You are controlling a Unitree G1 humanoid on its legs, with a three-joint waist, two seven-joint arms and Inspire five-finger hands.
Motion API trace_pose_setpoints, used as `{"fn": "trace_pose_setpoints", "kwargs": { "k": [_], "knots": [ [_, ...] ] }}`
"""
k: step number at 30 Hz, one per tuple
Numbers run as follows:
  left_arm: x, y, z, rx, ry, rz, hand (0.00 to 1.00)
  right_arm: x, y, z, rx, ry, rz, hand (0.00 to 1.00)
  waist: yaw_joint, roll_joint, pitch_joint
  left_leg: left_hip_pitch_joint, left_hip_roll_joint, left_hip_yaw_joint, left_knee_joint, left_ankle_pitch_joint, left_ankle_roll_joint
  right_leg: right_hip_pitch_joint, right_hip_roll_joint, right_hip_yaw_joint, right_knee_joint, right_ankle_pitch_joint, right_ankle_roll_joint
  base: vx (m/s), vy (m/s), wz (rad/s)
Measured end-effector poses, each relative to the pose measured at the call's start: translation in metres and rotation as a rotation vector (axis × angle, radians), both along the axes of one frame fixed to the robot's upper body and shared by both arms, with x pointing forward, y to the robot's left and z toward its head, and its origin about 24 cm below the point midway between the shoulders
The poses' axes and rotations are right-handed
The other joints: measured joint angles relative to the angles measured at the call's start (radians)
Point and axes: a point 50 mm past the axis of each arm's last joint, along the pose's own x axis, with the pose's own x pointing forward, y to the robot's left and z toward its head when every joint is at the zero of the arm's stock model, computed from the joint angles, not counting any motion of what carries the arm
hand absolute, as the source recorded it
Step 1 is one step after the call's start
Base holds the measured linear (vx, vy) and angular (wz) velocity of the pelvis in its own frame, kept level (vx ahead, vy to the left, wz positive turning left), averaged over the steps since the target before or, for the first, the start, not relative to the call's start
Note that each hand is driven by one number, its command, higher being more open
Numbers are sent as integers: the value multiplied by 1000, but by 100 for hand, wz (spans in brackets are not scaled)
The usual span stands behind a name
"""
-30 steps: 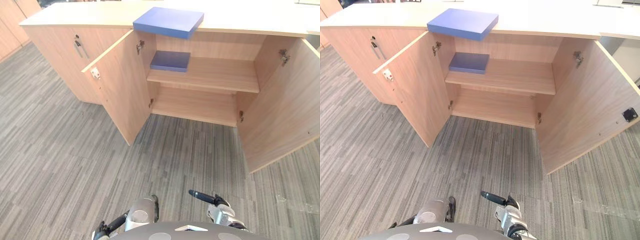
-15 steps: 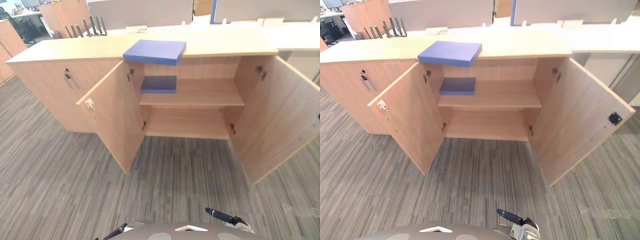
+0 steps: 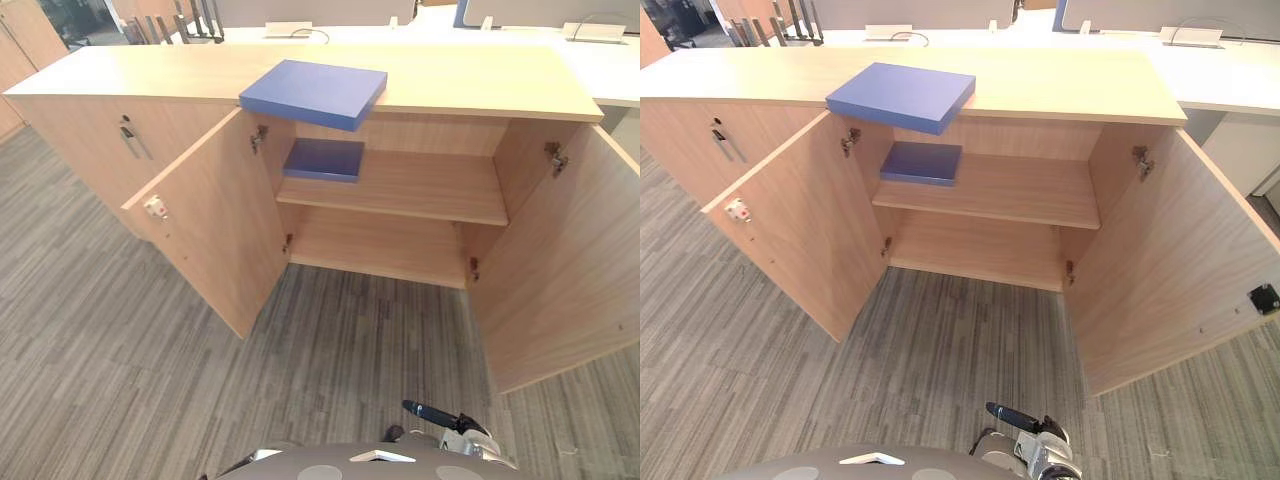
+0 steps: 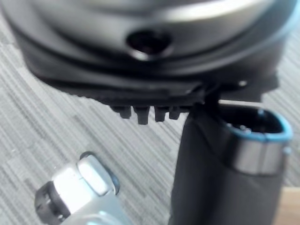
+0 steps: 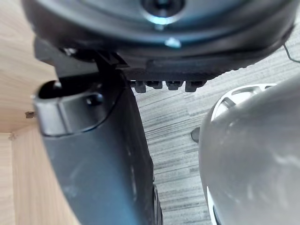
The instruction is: Walk over to the cabinet, pick up the folder, carry it to the office cabinet, place the folder inside the office cabinet, then close the office cabinet door
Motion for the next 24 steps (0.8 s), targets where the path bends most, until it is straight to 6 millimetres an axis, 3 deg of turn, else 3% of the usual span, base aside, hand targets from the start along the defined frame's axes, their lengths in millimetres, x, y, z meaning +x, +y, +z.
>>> {"fn": "trace_pose_setpoints", "kwargs": {
  "k": [2, 5, 6, 8, 9, 10, 11, 12, 13, 15, 17, 18, 19, 20, 21, 24],
  "knots": [
    [1, 4, 1, 15, 0, -2, 100, -2, 5, -2, 8, 15, 13, 100, -1, -20, -17, -25, 17, -20, 20, -1, -4, 0, 28, -6, -31, -9, -12, 214, -127, -4],
    [5, 6, 1, 23, -8, -25, 100, -3, 7, -2, 5, 21, 36, 100, -3, -29, -19, -37, 22, -20, 59, -3, -9, 23, 45, -8, -61, -8, -22, 221, -59, -2],
    [7, 11, 2, 36, -12, -45, 100, -5, 9, -3, 9, 29, 37, 100, -3, -39, -25, -57, 21, -13, 112, -13, -25, 37, 50, -10, -69, -10, -25, 229, -30, 7],
    [15, 16, 4, 54, -35, -71, 100, -11, 14, -5, 16, 47, 56, 100, -1, -57, -26, -141, 15, 26, 346, -35, -62, 86, 56, -8, -102, -13, -30, 288, -36, 5],
    [17, 17, 5, 59, -43, -73, 100, -11, 14, -5, 14, 49, 63, 100, 1, -56, -24, -171, 18, 47, 435, -35, -63, 107, 60, -7, -111, -13, -31, 256, -31, -7],
    [19, 14, 5, 54, -52, -71, 100, -12, 12, -5, 7, 51, 71, 100, 4, -45, -20, -235, 41, 99, 623, -16, -77, 157, 76, -5, -136, -14, -34, 165, 1, -11],
    [21, 13, 5, 51, -56, -73, 100, -12, 11, -5, 4, 52, 71, 100, 10, -45, -16, -274, 53, 122, 723, 7, -75, 178, 80, -3, -144, -19, -39, 212, 44, -20],
    [25, 10, 5, 44, -68, -77, 100, -13, 11, -5, 1, 56, 71, 100, 28, -37, -12, -327, 73, 162, 848, -39, -58, 222, 84, 17, -154, -21, -43, 169, 76, -28],
    [27, 9, 5, 44, -77, -85, 100, -15, 9, -6, -2, 65, 69, 100, 35, -34, -10, -355, 74, 186, 872, -78, -48, 247, 78, 29, -156, -21, -43, 219, 150, -47],
    [32, 11, 6, 52, -94, -94, 100, -15, 9, -5, -3, 66, 69, 100, 49, -39, -5, -409, 62, 217, 787, -113, -42, 267, 51, 54, -153, -24, -38, 155, 167, -47],
    [33, 11, 7, 55, -99, -100, 100, -12, 10, -5, 0, 56, 71, 100, 48, -40, 3, -446, 49, 203, 547, -82, -38, 279, 16, 74, -148, -65, 27, 168, 235, -44],
    [33, 9, 6, 48, -98, -106, 100, -14, 5, -4, -6, 58, 56, 100, 44, -19, 7, -443, 48, 168, 375, 46, -39, 282, 14, 83, -130, -93, 51, 145, 235, -26],
    [33, 8, 5, 45, -92, -109, 100, -14, 5, -5, -6, 59, 58, 100, 48, -7, 11, -428, 43, 173, 355, 99, -29, 289, 8, 94, -117, -100, 68, 258, 331, -2],
    [33, 15, 7, 62, -93, -111, 100, -16, 12, -6, 8, 64, 72, 100, 48, -61, 15, -397, -9, 193, 287, 114, -21, 292, -41, 106, -117, -100, 71, 291, 281, 16],
    [39, 24, 9, 90, -113, -110, 100, -13, 17, -6, 17, 57, 77, 100, 53, -95, 28, -383, -45, 202, 251, 126, -13, 294, -73, 104, -131, -100, 74, 286, 242, 23],
    [36, 24, 8, 83, -101, -76, 100, -8, 23, -6, 31, 41, 81, 100, 78, -103, 43, -371, -83, 225, 259, 115, 18, 311, -109, 116, -167, -64, 103, 183, 155, -3]
  ]
}}
